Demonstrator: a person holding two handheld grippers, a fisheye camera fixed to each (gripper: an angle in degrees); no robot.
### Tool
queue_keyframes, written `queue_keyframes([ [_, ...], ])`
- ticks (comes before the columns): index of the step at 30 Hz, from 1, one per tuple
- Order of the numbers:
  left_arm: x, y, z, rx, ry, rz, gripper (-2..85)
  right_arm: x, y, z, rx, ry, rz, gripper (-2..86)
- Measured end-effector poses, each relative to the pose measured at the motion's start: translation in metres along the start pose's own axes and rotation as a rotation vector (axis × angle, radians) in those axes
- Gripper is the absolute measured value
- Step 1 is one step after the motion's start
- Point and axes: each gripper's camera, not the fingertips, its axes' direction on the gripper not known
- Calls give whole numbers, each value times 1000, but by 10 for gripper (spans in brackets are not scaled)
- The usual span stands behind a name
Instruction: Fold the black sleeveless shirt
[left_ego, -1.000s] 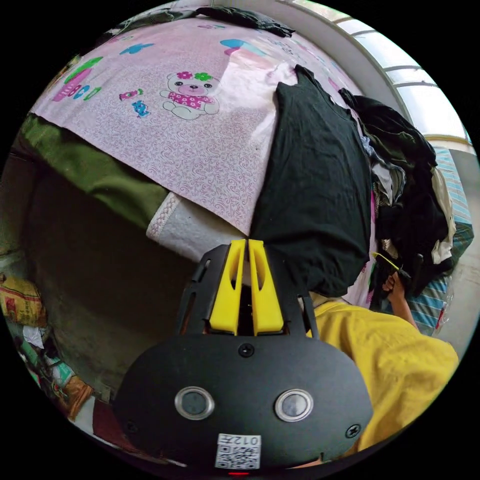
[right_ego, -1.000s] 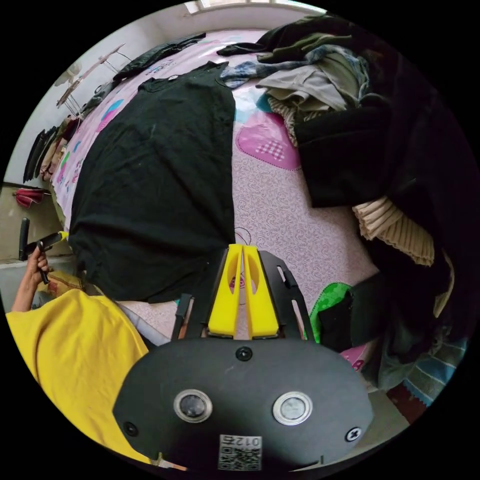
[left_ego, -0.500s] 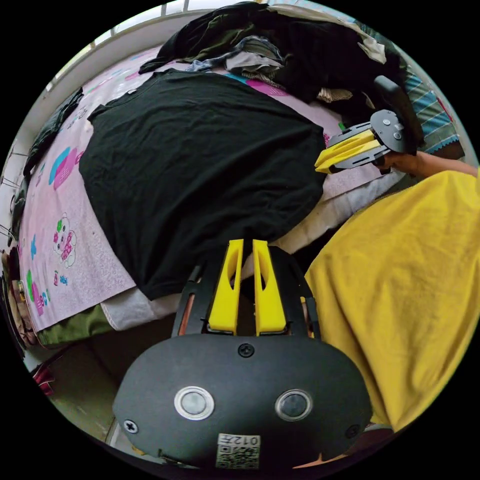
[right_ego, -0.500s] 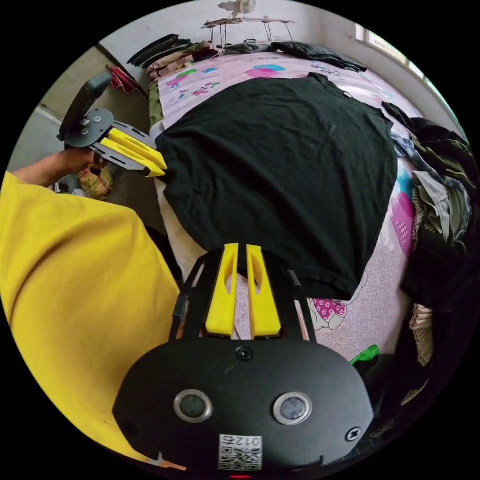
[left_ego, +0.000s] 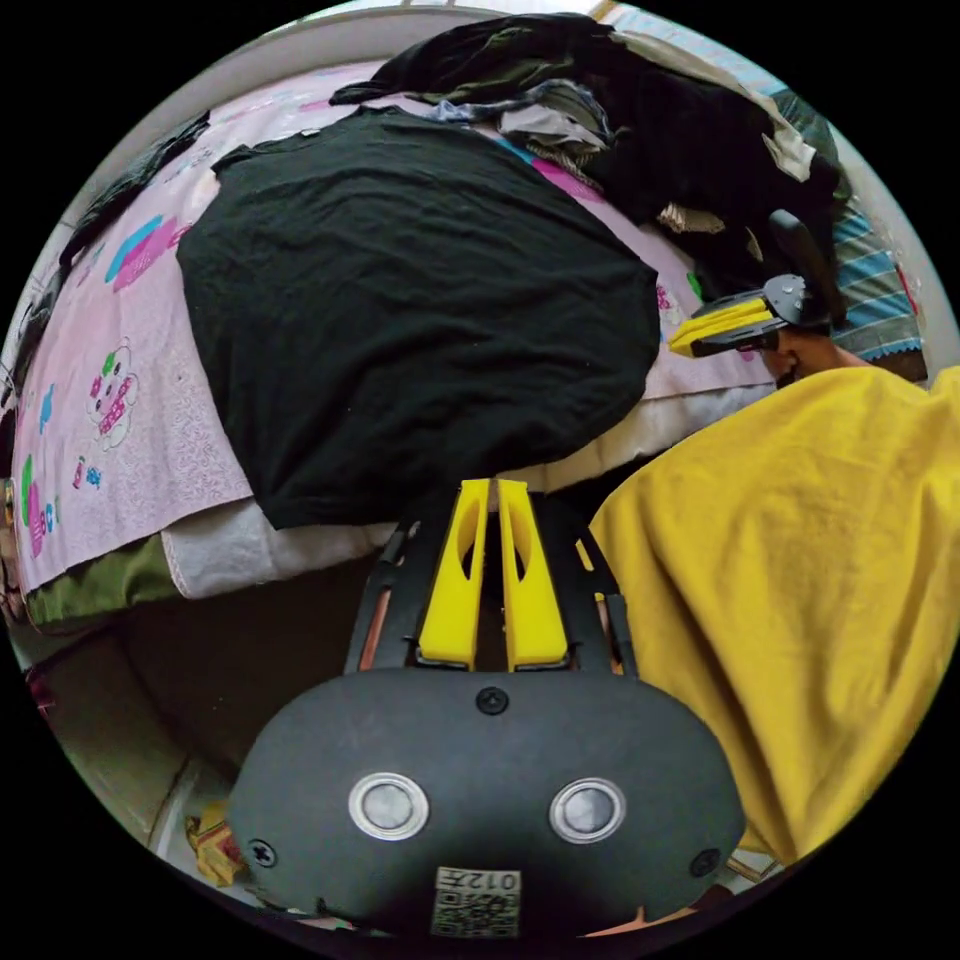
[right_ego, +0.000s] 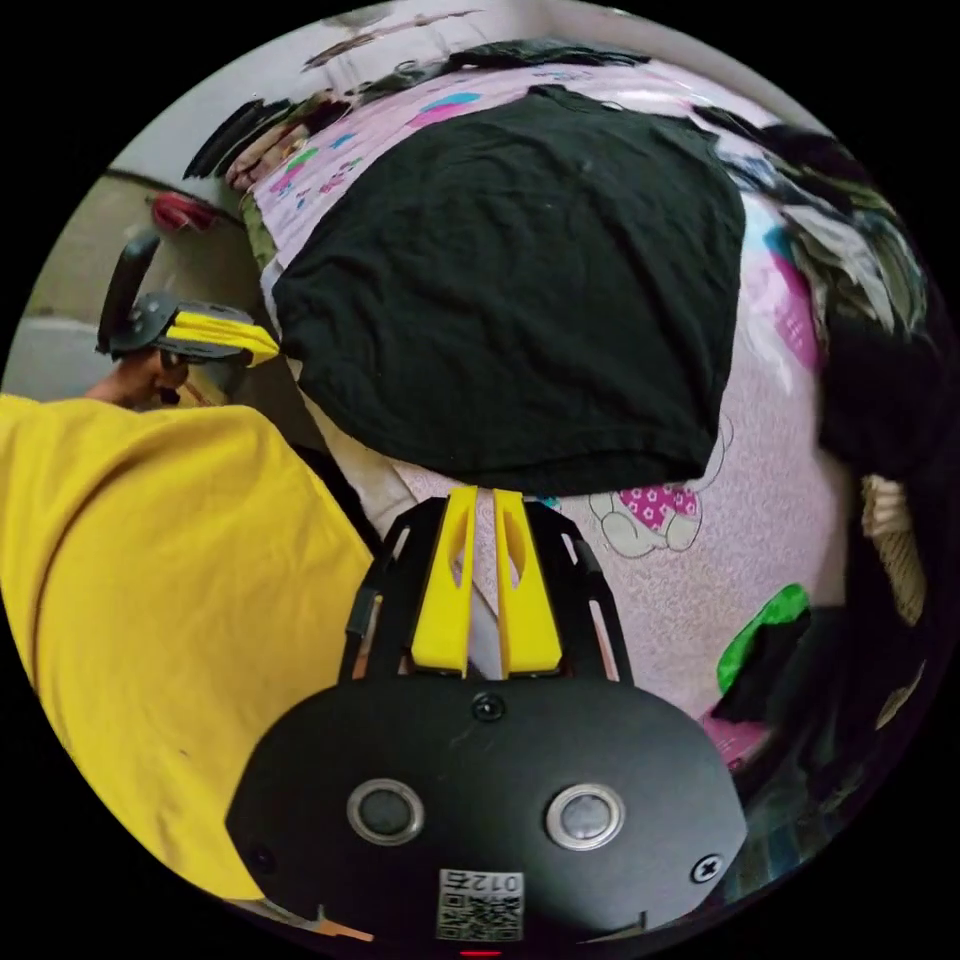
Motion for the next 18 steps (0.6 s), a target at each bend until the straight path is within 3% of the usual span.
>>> queue_keyframes([
  [4,13,-18,-13,76,-80,-3,3,44,7,9,50,-181,233,19],
  [8,33,-53,-1,-7,-15,79,3,60,6,14,76,-202,315,18],
  [11,53,-71,15,-137,9,138,4,63,-3,21,31,-138,330,12],
  [18,80,-90,20,-182,-49,111,4,49,-28,33,-79,61,198,9],
])
